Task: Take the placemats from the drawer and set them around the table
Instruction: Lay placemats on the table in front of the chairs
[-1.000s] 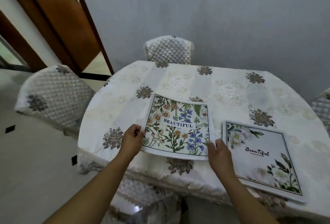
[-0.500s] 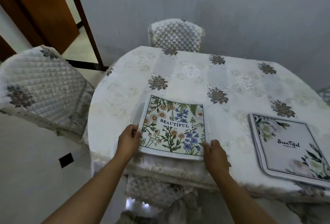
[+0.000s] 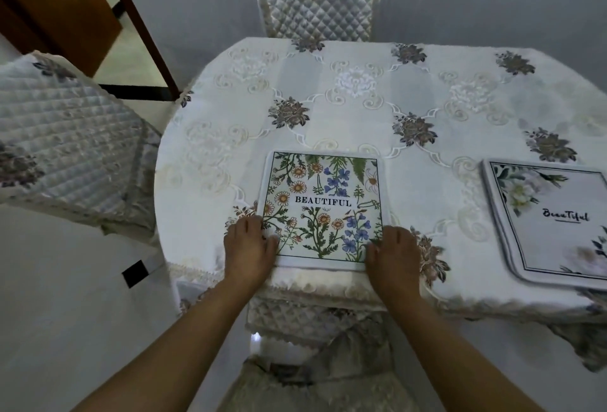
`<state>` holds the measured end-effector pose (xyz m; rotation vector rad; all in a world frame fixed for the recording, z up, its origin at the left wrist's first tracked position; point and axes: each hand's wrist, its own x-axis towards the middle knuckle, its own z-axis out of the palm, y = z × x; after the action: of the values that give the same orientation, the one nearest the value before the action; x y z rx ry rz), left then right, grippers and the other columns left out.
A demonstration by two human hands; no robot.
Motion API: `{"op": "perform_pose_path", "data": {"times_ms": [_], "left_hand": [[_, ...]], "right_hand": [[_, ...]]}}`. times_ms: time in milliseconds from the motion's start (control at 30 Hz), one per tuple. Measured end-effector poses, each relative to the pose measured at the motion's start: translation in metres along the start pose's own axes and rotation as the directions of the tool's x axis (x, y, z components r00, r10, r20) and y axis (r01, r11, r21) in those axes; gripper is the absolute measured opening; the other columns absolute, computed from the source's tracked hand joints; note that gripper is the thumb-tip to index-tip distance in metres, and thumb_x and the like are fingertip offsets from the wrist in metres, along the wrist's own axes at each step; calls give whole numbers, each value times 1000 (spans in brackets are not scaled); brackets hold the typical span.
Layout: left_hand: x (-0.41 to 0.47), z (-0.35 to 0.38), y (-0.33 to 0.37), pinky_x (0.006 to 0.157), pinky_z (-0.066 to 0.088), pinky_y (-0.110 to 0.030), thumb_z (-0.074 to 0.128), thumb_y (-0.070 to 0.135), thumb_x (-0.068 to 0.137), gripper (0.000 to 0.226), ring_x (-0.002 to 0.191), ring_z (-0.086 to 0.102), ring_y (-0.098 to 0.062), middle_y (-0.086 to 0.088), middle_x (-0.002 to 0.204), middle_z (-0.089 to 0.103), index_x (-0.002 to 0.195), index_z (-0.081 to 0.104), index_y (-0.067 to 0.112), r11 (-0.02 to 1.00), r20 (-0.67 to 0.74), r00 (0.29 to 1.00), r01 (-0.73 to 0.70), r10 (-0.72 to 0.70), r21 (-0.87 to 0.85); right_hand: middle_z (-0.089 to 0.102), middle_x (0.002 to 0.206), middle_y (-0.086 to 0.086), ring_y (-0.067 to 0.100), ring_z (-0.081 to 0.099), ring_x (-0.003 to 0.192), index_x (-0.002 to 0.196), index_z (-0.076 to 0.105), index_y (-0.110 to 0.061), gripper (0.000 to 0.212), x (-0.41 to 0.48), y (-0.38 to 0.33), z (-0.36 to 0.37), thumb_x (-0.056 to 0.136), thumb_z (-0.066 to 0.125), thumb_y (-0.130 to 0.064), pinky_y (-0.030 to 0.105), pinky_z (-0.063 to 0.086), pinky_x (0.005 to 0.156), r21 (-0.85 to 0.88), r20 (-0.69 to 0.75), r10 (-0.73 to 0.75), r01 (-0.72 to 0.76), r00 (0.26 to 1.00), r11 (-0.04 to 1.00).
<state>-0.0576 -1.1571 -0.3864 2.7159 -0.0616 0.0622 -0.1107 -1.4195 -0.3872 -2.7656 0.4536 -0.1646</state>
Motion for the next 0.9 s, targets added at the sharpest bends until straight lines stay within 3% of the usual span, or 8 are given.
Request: {"op": "perform_pose_path", "data": {"times_ms": [67,133,200,300,433,667,767,900], "left_hand": [[-4,10,13,89,42,-44,61,29,85,39,106,52,-36,-16,114,59,117,53,9,993,24,993,-115,115,-9],[-6,25,26,105,38,-48,56,32,91,48,128,45,-36,-16,135,53,132,48,10,981,107,976,-190,192,-26],[-7,39,33,118,23,-50,47,34,96,54,144,28,-31,-14,152,40,144,38,10,976,183,959,-215,214,-15],[-6,54,32,122,12,-47,35,35,100,54,149,18,-27,-11,158,31,149,31,12,968,207,951,-245,230,49],[-2,56,16,122,14,-46,20,50,100,59,150,13,-25,-8,161,25,152,27,22,953,194,946,-283,259,110],[17,37,-14,122,0,-48,16,61,98,66,151,-5,-23,-8,164,10,154,13,27,958,247,949,-238,195,158],[56,37,3,121,0,-49,13,61,99,67,151,-5,-25,-9,164,7,154,8,24,959,250,944,-253,215,131],[131,55,53,121,7,-49,25,45,102,61,150,3,-31,-14,162,15,153,17,14,958,226,942,-273,247,90]], "right_hand": [[50,136,24,36,44,127,131,49,-3,41,-2,-23,10,95,51,-24,48,40,105,49,73,-155,151,985,987],[30,157,19,33,21,147,148,34,-9,51,-3,-47,24,101,38,-30,49,19,120,83,196,-246,234,949,969],[16,163,13,29,5,151,154,23,-14,56,-2,-67,38,103,30,-35,46,4,122,100,264,-323,307,909,947],[10,165,10,24,-2,152,155,16,-15,59,4,-73,53,102,23,-39,43,-3,123,79,311,-339,331,888,940],[10,165,8,22,-3,152,157,13,-13,66,7,-40,57,101,19,-47,42,-4,122,-23,296,-361,385,884,923],[-5,165,7,19,-15,150,156,-2,-15,72,14,27,35,97,1,-55,37,-7,120,-71,311,-207,240,928,968],[0,165,11,23,-10,151,156,3,-11,69,43,6,32,100,10,-50,39,-8,119,0,301,-249,261,921,965],[3,165,12,25,-5,152,156,6,-9,64,113,-47,45,102,20,-40,42,-1,123,26,312,-330,339,891,940]]}}
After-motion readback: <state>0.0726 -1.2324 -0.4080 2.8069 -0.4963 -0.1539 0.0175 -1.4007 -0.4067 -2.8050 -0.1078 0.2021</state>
